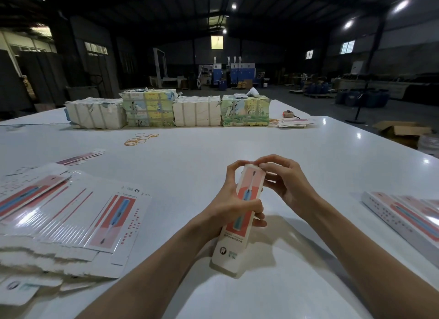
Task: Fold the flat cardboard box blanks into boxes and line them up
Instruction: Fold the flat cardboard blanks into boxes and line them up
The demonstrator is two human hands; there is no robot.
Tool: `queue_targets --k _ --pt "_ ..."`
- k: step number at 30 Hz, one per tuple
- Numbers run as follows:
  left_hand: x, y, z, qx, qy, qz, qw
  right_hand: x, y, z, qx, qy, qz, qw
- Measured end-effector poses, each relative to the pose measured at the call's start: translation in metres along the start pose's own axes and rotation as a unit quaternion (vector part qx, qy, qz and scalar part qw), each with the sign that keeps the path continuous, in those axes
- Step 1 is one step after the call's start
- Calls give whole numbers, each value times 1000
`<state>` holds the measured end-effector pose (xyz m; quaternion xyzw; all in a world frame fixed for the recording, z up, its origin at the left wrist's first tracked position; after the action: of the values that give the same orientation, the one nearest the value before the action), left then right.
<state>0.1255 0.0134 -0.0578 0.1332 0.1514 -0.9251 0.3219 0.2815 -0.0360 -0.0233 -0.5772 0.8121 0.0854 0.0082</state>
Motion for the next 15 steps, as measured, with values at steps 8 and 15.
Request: queue_targets --k 8,15 --pt "0 -11 5 46 15 63 997 4 12 5 100 -78 -2 992" --pt "5 0 -5 81 -15 61 995 5 3 14 44 -37 -13 998"
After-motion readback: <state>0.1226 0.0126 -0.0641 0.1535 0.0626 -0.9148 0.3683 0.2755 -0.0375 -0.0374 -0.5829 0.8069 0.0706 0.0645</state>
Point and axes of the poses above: each hand's wrist, its own x-axis away from the middle knuckle, its own y-axis out of the palm, z = x × y, the point moved 4 cm from there along -x, towards the middle knuckle, and after that the axes turned 10 degrees about y, right-handed, at the moved point
